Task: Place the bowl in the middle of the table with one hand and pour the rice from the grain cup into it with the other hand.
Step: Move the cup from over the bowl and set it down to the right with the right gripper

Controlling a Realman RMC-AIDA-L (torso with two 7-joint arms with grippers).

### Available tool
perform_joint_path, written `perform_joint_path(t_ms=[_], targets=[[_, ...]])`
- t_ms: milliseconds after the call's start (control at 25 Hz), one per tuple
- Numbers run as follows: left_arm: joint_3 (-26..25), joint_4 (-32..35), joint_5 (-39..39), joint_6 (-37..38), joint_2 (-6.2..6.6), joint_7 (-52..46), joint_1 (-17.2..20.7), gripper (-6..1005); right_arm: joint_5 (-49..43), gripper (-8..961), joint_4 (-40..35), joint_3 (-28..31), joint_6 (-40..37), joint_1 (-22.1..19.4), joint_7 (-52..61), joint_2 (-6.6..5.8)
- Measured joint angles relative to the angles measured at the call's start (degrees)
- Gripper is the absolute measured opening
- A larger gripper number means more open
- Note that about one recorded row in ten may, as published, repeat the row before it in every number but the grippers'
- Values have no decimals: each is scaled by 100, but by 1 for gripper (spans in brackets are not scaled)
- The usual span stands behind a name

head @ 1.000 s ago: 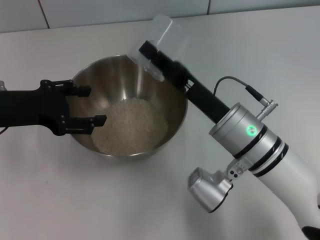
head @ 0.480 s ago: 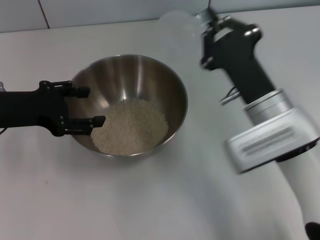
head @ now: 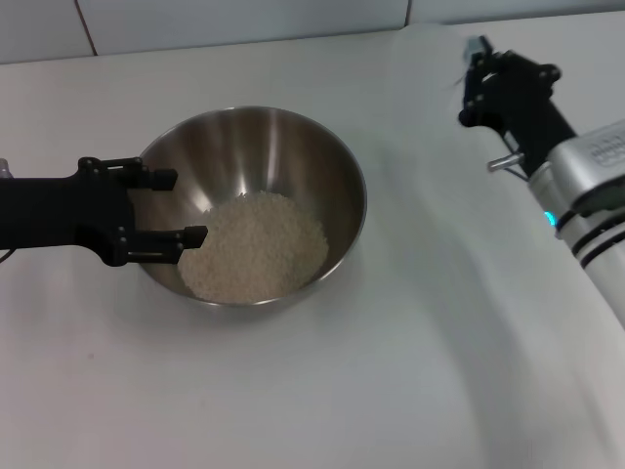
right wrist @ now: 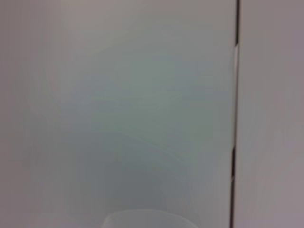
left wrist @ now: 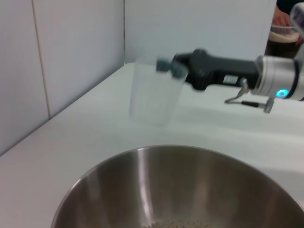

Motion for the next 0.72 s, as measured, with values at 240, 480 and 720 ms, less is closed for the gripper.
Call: perform_joint_path(t_ms=[240, 480, 720], targets=[[0, -14, 5, 0, -3, 0, -43, 819, -94, 145, -85, -243, 996, 284, 12, 8], [0, -52, 9, -12, -3, 1, -72, 819, -213, 152, -137, -277, 1503, 420, 58, 14], [9, -54, 9, -11, -3, 1, -78, 819, -216, 158, -92, -291, 1624, 391, 69, 28]])
